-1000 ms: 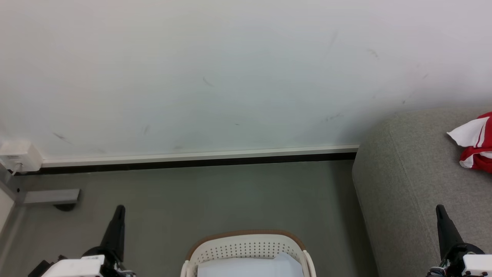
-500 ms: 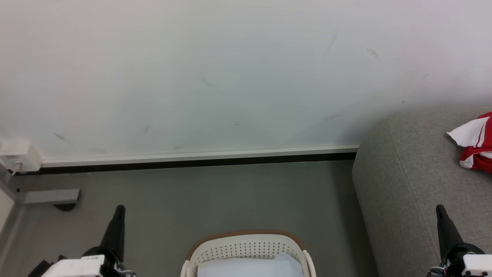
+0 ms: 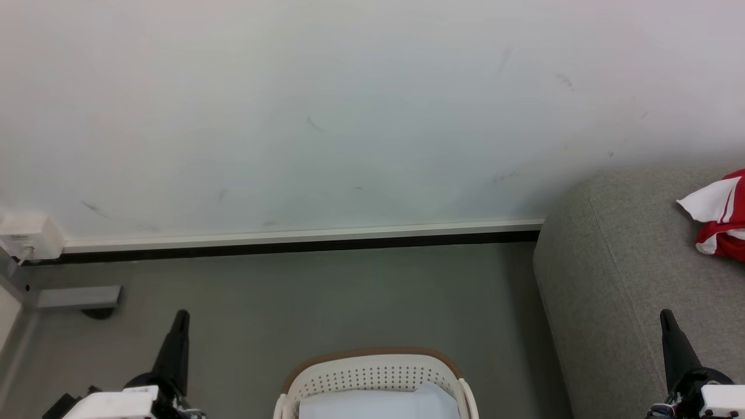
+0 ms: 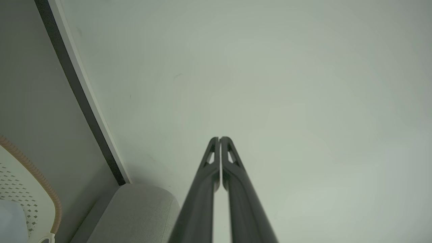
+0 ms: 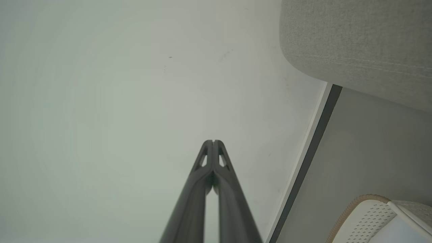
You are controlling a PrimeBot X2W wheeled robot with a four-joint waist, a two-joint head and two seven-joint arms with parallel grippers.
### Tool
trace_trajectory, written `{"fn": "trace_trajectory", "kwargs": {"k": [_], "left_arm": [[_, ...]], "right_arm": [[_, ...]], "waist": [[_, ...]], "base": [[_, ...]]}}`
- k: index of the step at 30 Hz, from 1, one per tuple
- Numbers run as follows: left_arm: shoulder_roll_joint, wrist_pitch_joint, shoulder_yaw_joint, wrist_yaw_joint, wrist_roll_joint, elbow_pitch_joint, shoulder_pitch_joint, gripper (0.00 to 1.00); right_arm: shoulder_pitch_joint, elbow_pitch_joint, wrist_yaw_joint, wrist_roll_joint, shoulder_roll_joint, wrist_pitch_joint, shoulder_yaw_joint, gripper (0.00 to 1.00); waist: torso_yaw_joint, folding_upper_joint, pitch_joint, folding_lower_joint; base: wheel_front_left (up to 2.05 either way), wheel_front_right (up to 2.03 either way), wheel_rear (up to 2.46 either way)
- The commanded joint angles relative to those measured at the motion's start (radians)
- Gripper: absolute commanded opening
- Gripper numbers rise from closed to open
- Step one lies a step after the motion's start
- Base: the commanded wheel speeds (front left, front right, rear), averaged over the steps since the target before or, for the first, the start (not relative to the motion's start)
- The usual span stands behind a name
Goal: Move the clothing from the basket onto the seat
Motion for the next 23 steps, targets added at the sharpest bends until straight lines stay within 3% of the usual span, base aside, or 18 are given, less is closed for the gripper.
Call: {"fn": "trace_trajectory", "kwargs": {"k": [1, 23], "left_arm": [[0.007, 0.004, 0.002, -0.005, -0.013, -0.003, -0.008, 0.00], [0.007, 0.004, 0.002, -0.005, -0.013, -0.003, -0.008, 0.00]], "right_arm": [[-0.013, -0.004, -0.002, 0.002, -0.007, 0.003, -0.004, 0.00], [-0.013, -0.004, -0.002, 0.002, -0.007, 0.003, -0.004, 0.00]], "waist": [[0.000, 0.0000, 0.000, 0.0000], [0.000, 0.0000, 0.000, 0.0000]], "base": [[0.00, 0.00, 0.00], [0.00, 0.00, 0.00]]}}
